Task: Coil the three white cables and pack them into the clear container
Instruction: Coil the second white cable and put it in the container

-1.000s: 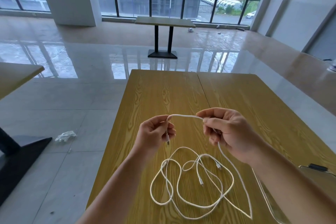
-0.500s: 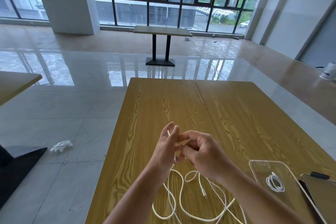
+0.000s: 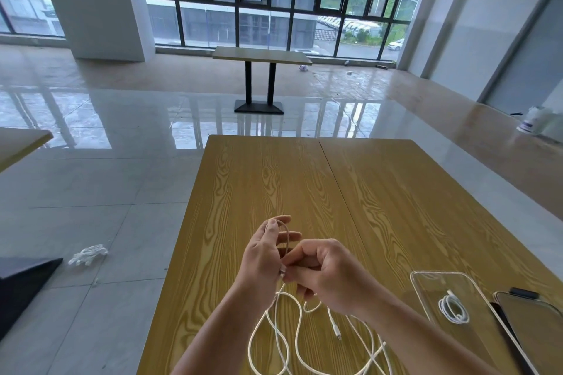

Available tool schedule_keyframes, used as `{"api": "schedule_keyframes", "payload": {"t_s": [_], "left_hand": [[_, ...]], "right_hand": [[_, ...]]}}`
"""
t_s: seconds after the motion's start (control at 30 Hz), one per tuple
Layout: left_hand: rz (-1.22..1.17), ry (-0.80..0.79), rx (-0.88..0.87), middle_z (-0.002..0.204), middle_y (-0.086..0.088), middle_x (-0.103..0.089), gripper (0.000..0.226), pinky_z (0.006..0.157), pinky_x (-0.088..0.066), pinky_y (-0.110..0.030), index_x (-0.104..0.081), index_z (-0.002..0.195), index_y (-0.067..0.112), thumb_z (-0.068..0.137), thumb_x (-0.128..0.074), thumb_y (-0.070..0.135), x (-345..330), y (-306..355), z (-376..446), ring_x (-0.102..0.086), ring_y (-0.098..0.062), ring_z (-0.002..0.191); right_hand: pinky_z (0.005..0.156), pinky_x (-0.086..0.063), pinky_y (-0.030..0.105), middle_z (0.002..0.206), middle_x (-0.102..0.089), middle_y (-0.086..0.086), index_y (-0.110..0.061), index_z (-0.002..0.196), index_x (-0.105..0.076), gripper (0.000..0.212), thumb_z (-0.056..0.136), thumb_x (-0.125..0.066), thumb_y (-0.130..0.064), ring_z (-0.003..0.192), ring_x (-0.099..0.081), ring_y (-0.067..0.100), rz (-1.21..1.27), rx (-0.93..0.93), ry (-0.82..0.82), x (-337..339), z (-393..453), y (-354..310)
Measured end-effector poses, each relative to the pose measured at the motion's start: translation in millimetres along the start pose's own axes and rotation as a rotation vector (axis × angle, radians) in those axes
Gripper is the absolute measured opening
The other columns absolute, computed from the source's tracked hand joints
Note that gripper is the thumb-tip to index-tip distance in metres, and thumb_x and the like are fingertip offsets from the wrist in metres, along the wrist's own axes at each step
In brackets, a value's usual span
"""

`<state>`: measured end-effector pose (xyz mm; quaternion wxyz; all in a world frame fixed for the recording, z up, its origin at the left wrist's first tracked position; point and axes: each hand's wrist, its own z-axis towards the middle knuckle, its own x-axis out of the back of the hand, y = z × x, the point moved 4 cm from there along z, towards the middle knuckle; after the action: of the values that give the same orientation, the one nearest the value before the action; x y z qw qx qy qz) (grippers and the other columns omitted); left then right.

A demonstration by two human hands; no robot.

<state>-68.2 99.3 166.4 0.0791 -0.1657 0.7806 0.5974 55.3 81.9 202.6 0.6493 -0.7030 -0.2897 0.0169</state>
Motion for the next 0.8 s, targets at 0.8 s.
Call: {"api": "schedule_keyframes", "payload": {"t_s": [0.8], "left_hand": [[0.019, -0.061, -0.068, 0.079, -0.009, -0.062, 0.038, 0.055, -0.04, -0.028, -0.067, 0.109, 0.02, 0.108, -0.03, 0.029, 28.0, 36.3, 21.6, -0.05, -0.014, 0.06]], "right_hand": [[0.052, -0.057, 0.024, 0.073, -0.072, 0.0, -0.017, 0.092, -0.074, 0.018, 0.099, -0.058, -0.022, 0.052, -0.063, 0.011, -0.304, -0.356, -0.288, -6.6, 5.2, 47.6]]}}
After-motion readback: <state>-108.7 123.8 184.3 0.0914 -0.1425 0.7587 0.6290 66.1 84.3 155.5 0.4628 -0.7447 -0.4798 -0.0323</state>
